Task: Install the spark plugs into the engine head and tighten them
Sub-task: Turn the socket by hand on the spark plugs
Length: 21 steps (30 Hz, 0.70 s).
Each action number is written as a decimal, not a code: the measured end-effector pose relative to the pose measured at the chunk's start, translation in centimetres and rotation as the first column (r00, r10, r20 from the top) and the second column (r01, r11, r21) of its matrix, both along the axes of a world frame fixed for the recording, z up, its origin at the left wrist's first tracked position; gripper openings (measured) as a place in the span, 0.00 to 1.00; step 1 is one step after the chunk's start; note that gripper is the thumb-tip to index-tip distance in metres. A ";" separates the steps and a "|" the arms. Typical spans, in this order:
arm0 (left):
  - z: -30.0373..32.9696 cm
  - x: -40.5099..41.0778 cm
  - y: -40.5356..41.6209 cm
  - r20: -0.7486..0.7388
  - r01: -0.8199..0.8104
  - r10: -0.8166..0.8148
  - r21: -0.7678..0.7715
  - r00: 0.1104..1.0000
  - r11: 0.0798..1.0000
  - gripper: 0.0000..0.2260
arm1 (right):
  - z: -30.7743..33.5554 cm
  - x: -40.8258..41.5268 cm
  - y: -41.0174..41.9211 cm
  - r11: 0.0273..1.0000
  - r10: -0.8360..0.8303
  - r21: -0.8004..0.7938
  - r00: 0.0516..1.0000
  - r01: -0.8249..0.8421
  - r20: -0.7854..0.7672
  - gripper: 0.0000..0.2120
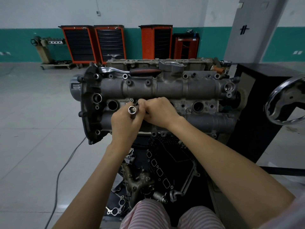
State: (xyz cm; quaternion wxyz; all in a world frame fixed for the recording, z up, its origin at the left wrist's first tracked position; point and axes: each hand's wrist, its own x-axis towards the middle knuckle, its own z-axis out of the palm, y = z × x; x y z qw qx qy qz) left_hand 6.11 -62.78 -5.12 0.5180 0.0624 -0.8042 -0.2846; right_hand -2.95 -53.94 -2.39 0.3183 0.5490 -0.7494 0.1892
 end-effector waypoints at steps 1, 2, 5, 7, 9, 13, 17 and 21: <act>0.1 0.0 0.0 0.000 -0.010 0.010 -0.003 1.000 1.000 0.23 | 0.0 0.0 0.0 1.000 -0.005 -0.010 1.000 0.005 -0.004 0.07; 0.1 0.0 0.1 -0.006 -0.021 0.021 -0.003 1.000 1.000 0.24 | 0.1 0.0 0.0 1.000 -0.015 -0.011 1.000 0.015 -0.009 0.07; 0.1 0.0 0.3 -0.023 -0.046 0.045 -0.037 0.999 0.998 0.20 | 0.0 0.0 0.0 0.999 -0.013 -0.034 1.000 0.012 -0.027 0.06; -0.1 0.1 0.3 -0.020 -0.026 0.025 -0.041 0.999 0.999 0.18 | -0.1 0.0 0.0 0.999 -0.025 -0.042 1.000 0.025 -0.012 0.07; -0.2 0.2 0.3 -0.013 0.001 -0.001 -0.002 1.000 1.000 0.15 | -0.1 -0.1 -0.2 0.999 -0.048 0.008 0.999 0.048 0.025 0.11; -0.3 0.2 0.3 -0.012 0.002 -0.002 0.015 1.000 1.000 0.13 | 0.0 -0.1 -0.2 0.999 -0.003 0.033 1.000 0.003 0.014 0.09; 0.0 0.1 0.3 -0.034 -0.022 0.022 0.005 0.999 1.000 0.24 | 0.1 0.2 0.2 0.999 0.012 -0.044 1.000 -0.013 -0.013 0.07; -0.1 0.1 0.2 -0.051 -0.033 0.030 -0.051 0.998 0.998 0.21 | -0.1 0.2 0.0 0.996 0.023 -0.084 0.998 -0.027 -0.050 0.08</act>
